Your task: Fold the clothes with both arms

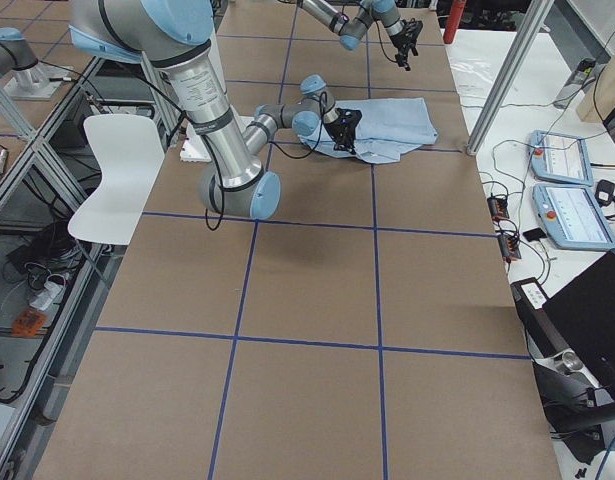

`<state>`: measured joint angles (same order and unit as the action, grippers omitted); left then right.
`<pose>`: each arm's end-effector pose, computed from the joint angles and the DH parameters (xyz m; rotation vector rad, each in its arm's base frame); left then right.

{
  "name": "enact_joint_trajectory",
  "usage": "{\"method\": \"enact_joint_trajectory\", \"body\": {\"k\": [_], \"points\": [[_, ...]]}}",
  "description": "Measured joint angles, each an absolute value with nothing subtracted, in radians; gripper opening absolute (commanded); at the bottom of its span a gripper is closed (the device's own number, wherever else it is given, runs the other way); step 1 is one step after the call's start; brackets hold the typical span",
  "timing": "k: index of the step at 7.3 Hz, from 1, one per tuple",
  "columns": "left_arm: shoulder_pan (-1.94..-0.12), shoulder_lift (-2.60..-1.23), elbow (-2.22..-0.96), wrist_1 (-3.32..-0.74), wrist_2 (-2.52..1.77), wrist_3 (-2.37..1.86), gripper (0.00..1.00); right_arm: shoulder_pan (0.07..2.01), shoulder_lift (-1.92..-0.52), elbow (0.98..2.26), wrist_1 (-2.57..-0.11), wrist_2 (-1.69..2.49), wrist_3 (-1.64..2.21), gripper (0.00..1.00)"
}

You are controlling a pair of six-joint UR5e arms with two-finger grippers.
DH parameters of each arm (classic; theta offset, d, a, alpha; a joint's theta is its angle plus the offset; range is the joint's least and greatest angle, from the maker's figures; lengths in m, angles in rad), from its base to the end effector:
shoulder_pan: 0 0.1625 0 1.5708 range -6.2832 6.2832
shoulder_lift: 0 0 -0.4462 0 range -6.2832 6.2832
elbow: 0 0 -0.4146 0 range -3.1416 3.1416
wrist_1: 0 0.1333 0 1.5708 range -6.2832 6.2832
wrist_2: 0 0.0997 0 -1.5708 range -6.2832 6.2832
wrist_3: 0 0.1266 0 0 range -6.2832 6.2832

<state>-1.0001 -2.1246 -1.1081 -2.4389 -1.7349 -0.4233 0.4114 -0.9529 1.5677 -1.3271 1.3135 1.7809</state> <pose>0.3412 -0.7400 0.4944 0.7705 0.5904 0.2144 -0.6258 -0.4536 0.2916 0.3328 -0.8427 0.6898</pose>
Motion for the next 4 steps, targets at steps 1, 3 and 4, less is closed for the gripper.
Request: {"method": "enact_joint_trajectory", "body": {"k": [1, 3, 4], "points": [[-1.0, -2.125, -1.109, -2.439, -1.735, -0.423, 1.0, 0.393, -1.032, 1.637, -1.328, 1.289, 1.781, 0.0], [-1.0, -2.125, -1.11, -2.439, -1.735, -0.423, 1.0, 0.381, -1.106, 1.693, -1.328, 1.275, 1.778, 0.0], [-1.0, -2.125, -1.112, -2.439, -1.737, -0.423, 1.0, 0.382, -1.124, 1.701, -1.328, 1.275, 1.775, 0.99]]}}
